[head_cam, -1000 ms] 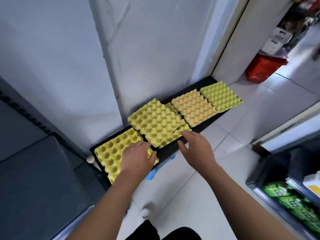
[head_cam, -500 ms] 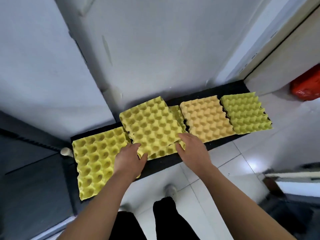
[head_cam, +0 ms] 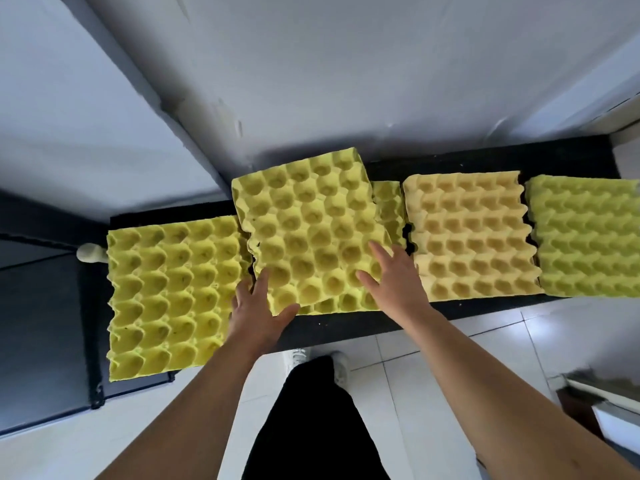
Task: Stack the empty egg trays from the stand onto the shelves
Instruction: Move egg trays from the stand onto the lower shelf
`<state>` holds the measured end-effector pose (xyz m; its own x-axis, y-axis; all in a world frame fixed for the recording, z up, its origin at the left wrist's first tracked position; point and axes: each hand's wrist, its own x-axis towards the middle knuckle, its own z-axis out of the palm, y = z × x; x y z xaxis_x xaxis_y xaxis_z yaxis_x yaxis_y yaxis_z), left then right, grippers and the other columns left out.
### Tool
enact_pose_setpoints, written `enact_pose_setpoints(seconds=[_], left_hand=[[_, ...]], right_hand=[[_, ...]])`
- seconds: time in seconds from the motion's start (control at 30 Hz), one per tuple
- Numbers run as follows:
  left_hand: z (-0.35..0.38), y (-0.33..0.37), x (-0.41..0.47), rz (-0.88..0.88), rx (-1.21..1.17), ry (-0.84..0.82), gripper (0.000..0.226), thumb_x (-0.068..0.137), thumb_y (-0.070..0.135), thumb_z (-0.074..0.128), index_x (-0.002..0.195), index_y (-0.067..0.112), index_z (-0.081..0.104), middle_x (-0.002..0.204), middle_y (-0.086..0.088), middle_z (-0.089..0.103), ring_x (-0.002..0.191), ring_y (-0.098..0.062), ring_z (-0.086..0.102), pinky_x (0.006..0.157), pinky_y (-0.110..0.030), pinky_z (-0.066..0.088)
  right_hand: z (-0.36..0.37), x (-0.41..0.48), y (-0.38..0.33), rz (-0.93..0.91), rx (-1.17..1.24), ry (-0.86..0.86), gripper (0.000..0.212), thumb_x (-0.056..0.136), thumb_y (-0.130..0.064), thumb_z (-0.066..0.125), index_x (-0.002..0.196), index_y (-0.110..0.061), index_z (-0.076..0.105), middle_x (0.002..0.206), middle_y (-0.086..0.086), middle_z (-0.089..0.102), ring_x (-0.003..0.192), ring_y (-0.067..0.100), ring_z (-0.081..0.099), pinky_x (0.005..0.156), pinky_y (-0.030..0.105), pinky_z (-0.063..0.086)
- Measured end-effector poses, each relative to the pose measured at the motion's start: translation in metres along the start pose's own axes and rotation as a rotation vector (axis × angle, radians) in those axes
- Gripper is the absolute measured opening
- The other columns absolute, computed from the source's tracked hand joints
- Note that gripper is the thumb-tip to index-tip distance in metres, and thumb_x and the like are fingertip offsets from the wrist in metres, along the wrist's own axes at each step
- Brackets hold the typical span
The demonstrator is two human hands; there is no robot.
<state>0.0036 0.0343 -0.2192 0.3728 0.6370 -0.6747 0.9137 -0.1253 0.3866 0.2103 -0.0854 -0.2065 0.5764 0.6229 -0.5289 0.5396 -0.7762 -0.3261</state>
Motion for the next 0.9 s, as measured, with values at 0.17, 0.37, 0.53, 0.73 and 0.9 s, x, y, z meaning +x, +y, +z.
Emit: enact_pose_setpoints(seconds=[0.17, 0.37, 0.53, 0.73, 0.9], left_hand=[[0.025, -0.012, 0.042, 0.003, -0.077, -0.026, 0.1, 0.079, 0.061, 0.064, 0.148, 0.048, -0.007, 0.158, -0.009, -0.005, 0.142, -0.04, 0.021, 0.11, -0.054, 0.029], [0.037, -0.013, 0.059, -0.027, -0.142, -0.068, 0.108, 0.078, 0.052, 0.072, 0.147, 0.049, -0.011, 0.153, -0.021, 0.009, 0.127, -0.042, 0.045, 0.099, -0.043, 0.041], [0.027, -0.003, 0.054, -0.032, -0.248, 0.01, 0.115, 0.066, 0.054, 0.08, 0.14, 0.061, -0.007, 0.151, -0.02, 0.009, 0.131, -0.044, 0.037, 0.104, -0.05, 0.04], [-0.007, 0.01, 0.022, 0.013, -0.339, 0.135, 0.117, 0.055, 0.059, 0.083, 0.133, 0.071, -0.004, 0.154, -0.014, 0.012, 0.138, -0.04, 0.028, 0.104, -0.057, 0.037], [-0.03, 0.014, -0.036, 0.048, -0.392, 0.27, 0.124, 0.051, 0.051, 0.088, 0.139, 0.065, 0.001, 0.154, -0.007, 0.014, 0.138, -0.034, 0.029, 0.105, -0.055, 0.037]], right_hand=[[0.026, 0.043, 0.019, 0.056, -0.045, -0.07, 0.074, 0.09, -0.06, 0.044, 0.148, -0.044, 0.002, 0.156, 0.021, -0.002, 0.144, 0.036, 0.006, 0.116, 0.045, 0.013], [0.047, 0.065, 0.039, 0.061, 0.03, -0.062, 0.081, 0.084, -0.062, 0.052, 0.143, -0.054, -0.002, 0.154, 0.023, 0.003, 0.141, 0.04, 0.019, 0.113, 0.048, 0.026], [0.041, 0.061, 0.038, 0.034, 0.196, -0.011, 0.08, 0.081, -0.05, 0.065, 0.143, -0.053, 0.015, 0.142, 0.015, 0.019, 0.125, 0.034, 0.041, 0.106, 0.041, 0.037], [0.018, 0.031, 0.024, -0.033, 0.25, 0.064, 0.077, 0.078, -0.058, 0.064, 0.142, -0.051, 0.023, 0.139, 0.014, 0.023, 0.125, 0.034, 0.039, 0.106, 0.045, 0.038], [-0.013, -0.006, 0.001, -0.127, 0.239, 0.102, 0.077, 0.073, -0.071, 0.052, 0.141, -0.055, 0.019, 0.142, 0.013, 0.021, 0.13, 0.034, 0.034, 0.106, 0.05, 0.036]])
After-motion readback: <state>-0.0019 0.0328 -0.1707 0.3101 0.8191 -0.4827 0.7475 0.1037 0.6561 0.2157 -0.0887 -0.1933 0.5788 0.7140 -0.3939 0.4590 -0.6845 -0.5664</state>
